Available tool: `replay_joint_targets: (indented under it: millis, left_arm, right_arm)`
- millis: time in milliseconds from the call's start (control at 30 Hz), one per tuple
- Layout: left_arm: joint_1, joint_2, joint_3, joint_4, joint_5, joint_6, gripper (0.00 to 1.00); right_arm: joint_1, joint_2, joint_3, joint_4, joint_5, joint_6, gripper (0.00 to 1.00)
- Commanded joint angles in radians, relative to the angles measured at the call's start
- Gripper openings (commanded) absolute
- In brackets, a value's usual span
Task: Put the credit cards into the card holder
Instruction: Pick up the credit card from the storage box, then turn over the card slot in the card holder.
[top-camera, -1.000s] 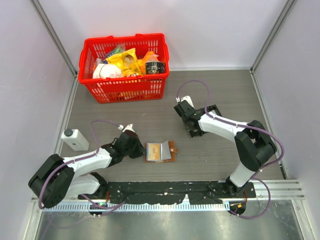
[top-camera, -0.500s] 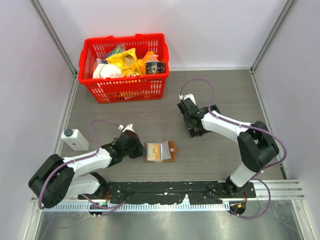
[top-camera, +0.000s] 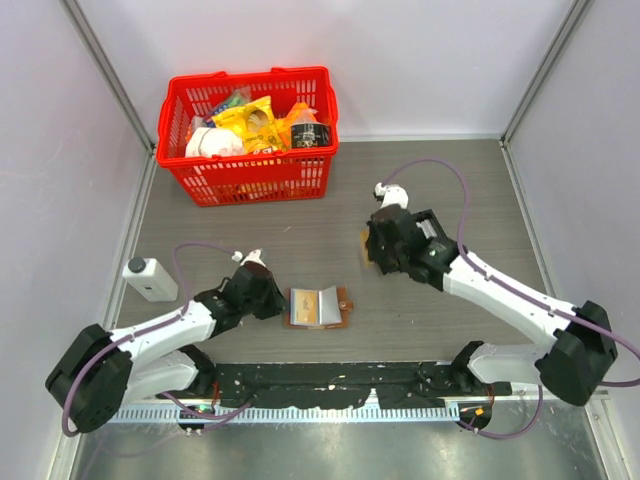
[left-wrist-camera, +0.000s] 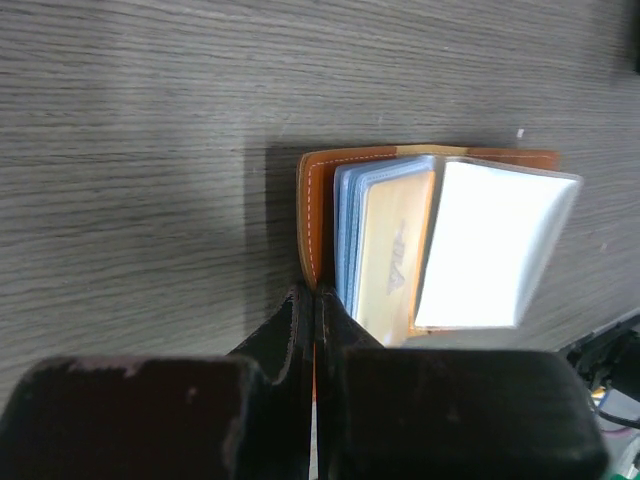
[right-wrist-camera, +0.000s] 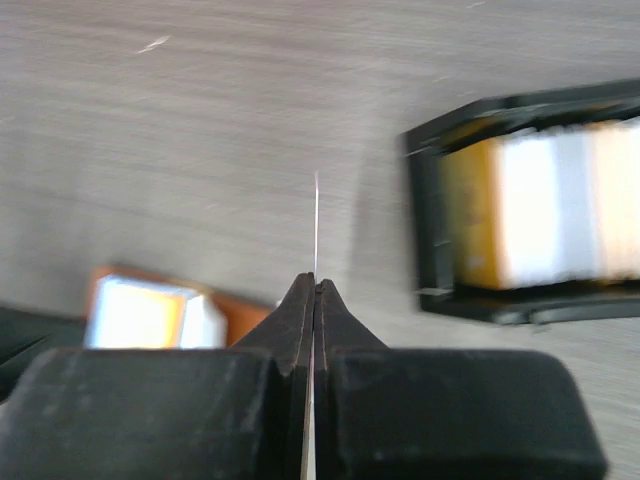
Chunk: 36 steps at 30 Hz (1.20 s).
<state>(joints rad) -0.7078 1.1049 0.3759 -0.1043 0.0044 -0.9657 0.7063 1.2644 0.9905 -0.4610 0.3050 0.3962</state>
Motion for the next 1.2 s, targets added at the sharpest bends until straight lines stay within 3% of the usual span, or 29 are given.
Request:
replay_joint_targets:
  millis: [0, 167, 367, 1167]
  left_arm:
    - [-0.007, -0.083, 0.009, -0.035, 0.017, -0.041, 0.00]
    - [-0.005, -0.155, -0.011, -0.041, 0.011, -0.082, 0.00]
    - [-0.005, -0.185, -0.031, -0.037, 0.012, -0.100, 0.00]
    - [-0.005, -0.192, -0.040, -0.025, 0.016, -0.102, 0.00]
  right_arm:
    - [0.200, -0.075, -0.110, 0.287, 0.009, 0.288, 0.01]
    - [0.396, -0.002, -0.167, 0.517, 0.121, 0.440, 0.01]
    - [0.447, 0.084, -0.187, 0.634, 0.149, 0.495, 0.01]
    - [0.476, 0.237, -0.164, 0.590, 0.146, 0.513, 0.01]
